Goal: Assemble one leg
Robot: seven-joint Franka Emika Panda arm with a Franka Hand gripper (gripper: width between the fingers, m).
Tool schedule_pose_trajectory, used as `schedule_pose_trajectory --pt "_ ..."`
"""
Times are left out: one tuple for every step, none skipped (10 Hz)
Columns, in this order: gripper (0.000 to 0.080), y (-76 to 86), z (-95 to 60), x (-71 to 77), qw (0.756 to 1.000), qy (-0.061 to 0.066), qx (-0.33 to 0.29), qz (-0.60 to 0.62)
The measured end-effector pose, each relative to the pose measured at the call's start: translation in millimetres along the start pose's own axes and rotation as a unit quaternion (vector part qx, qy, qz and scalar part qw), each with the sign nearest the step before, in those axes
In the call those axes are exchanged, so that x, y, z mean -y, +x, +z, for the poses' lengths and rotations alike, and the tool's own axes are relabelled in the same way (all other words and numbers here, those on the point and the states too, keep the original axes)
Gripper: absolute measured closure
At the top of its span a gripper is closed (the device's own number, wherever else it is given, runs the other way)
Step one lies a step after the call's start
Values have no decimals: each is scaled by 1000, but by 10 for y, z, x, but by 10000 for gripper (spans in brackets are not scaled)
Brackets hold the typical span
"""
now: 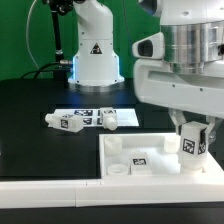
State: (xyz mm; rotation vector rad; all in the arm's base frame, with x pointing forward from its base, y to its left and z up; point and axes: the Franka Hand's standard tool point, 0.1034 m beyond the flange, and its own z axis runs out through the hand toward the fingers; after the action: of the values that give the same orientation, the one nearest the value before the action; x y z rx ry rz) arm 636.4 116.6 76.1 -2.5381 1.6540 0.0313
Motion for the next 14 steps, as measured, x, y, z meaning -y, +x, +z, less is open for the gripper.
schedule_pose_trajectory --pt "512 12 9 5 999 9 2 44" --pt "512 14 10 7 996 12 4 88" --pt "512 16 10 7 997 12 4 83" --pt "426 13 10 7 998 12 4 67" --pt "286 12 10 8 998 12 4 65" --pt "193 34 -3 32 999 17 -5 -39" --pt "193 63 -27 80 990 29 -16 -140" --pt "159 65 -28 84 977 28 -18 -209" --pt "152 86 -14 72 951 25 -20 -308" --pt "152 78 -11 71 938 24 -21 -344" --pt "152 85 -12 69 929 23 -22 -368" --pt "150 91 -13 68 913 22 -23 -406" --pt "150 101 -10 63 884 18 -26 -466" --pt "150 116 8 46 832 5 -32 -553"
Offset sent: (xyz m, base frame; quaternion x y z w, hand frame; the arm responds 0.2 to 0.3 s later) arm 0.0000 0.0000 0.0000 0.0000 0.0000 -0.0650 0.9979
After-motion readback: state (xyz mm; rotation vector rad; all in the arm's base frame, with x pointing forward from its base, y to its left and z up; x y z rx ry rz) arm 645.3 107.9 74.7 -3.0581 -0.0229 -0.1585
